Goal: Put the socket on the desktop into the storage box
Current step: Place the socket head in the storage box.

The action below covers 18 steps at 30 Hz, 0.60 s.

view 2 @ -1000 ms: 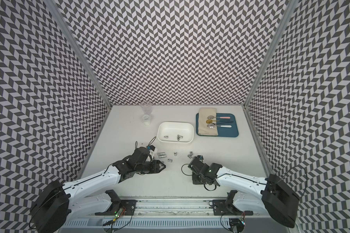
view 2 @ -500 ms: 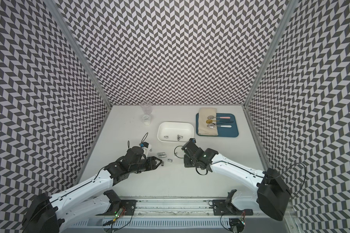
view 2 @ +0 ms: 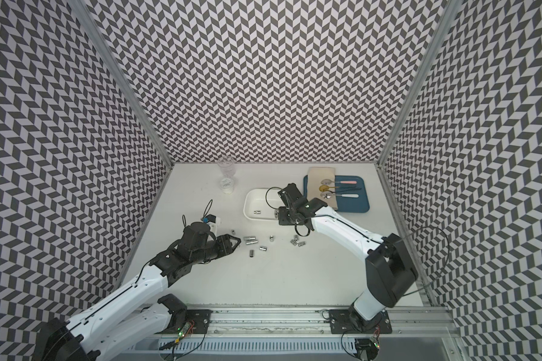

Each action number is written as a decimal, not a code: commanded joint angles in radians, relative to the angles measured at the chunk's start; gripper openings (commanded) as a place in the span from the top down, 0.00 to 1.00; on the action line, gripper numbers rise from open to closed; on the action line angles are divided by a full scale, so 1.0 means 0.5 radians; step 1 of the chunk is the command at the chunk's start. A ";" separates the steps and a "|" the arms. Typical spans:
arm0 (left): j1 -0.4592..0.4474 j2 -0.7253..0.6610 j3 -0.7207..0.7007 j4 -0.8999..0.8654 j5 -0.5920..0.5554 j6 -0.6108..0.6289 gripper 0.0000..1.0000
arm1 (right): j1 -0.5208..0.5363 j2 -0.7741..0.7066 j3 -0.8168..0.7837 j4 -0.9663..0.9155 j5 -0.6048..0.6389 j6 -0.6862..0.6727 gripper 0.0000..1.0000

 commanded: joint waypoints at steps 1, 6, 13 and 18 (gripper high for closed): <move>0.030 0.005 0.074 -0.020 -0.010 0.026 0.49 | -0.042 0.159 0.142 0.067 -0.060 -0.085 0.81; 0.058 0.031 0.079 -0.012 0.008 0.029 0.49 | -0.114 0.419 0.343 0.096 -0.125 -0.103 0.81; 0.079 0.044 0.067 -0.006 0.024 0.029 0.49 | -0.160 0.744 0.642 0.076 -0.202 -0.117 0.80; 0.091 0.046 0.053 -0.003 0.029 0.030 0.49 | -0.187 0.894 0.790 0.039 -0.221 -0.127 0.77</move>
